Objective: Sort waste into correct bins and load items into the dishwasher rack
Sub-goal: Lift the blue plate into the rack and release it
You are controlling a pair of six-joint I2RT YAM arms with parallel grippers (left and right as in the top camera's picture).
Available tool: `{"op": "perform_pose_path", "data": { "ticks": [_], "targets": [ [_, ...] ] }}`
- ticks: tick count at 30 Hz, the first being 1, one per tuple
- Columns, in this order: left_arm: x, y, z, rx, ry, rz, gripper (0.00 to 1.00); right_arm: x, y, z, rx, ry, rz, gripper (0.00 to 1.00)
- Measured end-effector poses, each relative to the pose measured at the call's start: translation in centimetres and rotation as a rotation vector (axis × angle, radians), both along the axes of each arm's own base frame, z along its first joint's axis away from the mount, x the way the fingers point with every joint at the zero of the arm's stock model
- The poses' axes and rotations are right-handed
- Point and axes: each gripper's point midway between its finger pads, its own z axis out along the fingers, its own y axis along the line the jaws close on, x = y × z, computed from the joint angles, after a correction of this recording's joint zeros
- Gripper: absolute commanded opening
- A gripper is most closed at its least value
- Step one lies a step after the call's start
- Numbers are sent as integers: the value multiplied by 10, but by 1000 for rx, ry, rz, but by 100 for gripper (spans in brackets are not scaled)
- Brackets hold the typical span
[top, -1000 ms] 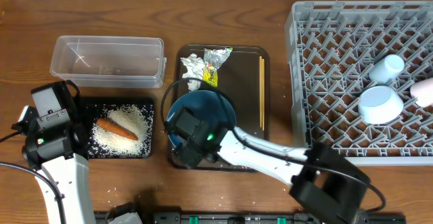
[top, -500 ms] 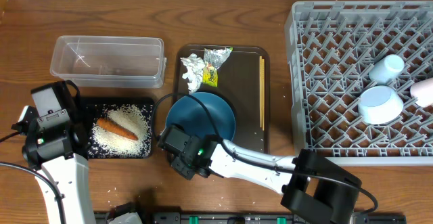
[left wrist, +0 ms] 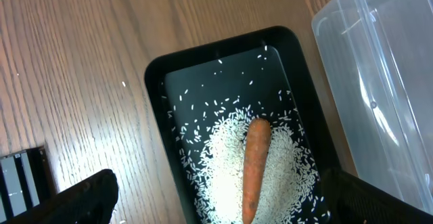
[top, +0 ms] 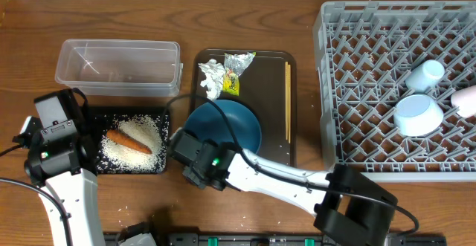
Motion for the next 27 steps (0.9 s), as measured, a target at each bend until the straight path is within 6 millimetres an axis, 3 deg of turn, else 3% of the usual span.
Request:
{"op": "perform_pose_path", "data": {
  "ticks": [3, 6, 11, 14, 17, 19, 24, 27],
  "targets": [
    [0, 0, 0, 0, 0, 0, 98, 6, 5, 23, 17, 24, -12, 1],
    [0, 0, 0, 0, 0, 0, 98, 27, 1, 56, 49, 32, -58, 1],
    [0, 0, 0, 0, 0, 0, 98, 86, -46, 132, 183, 28, -210, 1],
    [0, 0, 0, 0, 0, 0, 98, 123, -96, 182, 309, 14, -320, 1],
    [0, 0, 0, 0, 0, 0, 98, 159, -164, 229, 459, 1, -426, 1],
    [0, 0, 0, 0, 0, 0, 98, 178, -208, 249, 555, 0, -483, 1],
    [0, 0, 0, 0, 0, 0, 98, 217, -319, 275, 784, -3, -601, 1],
    [0, 0, 0, 0, 0, 0, 98, 229, -366, 279, 888, -7, -627, 1]
  ]
}}
